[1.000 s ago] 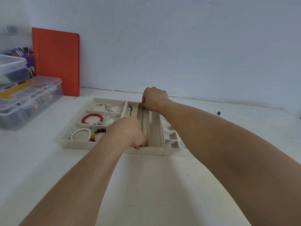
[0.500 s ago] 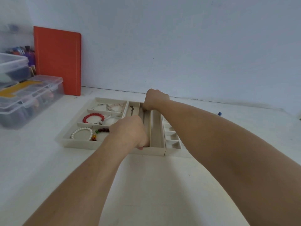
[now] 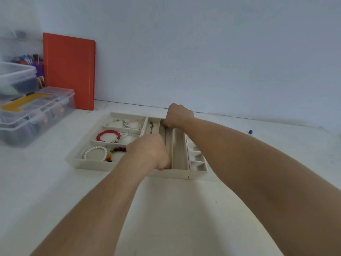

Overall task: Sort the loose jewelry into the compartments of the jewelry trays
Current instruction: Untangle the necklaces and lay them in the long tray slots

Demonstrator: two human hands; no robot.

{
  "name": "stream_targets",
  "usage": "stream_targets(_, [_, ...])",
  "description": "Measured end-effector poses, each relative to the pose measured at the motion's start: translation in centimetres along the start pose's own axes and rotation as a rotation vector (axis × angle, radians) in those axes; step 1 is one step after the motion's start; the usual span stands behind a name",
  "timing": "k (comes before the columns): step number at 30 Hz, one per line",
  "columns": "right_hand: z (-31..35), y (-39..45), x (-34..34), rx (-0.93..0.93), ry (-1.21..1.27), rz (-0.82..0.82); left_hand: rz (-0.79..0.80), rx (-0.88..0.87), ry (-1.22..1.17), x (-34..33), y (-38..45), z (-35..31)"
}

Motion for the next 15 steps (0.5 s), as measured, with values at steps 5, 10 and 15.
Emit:
stream_targets(5, [0.1, 0.0, 0.0, 0.001, 0.002, -0.002, 0.003, -0.004, -0.007, 0.0, 0.0, 0.0])
stream_targets(10, [0.0, -0.2, 1.3, -0.010, 0.029, -0.034, 0.007, -0.016, -0.040, 0.1, 0.1, 0.2])
stream_targets(15, [-0.4, -0.2, 2.9, -0.044, 0.022, -0.043, -0.051, -0.002, -0.084, 0.6, 0.2, 1.0])
Point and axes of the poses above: each hand's wrist, its own y-axis towards the middle knuckle, its own x-axis out of the back of the hand, z = x × y, the point moved 8 cm from there along y, towards the middle knuckle, and after that the axes turned 14 degrees about y, right-handed, at the moved point
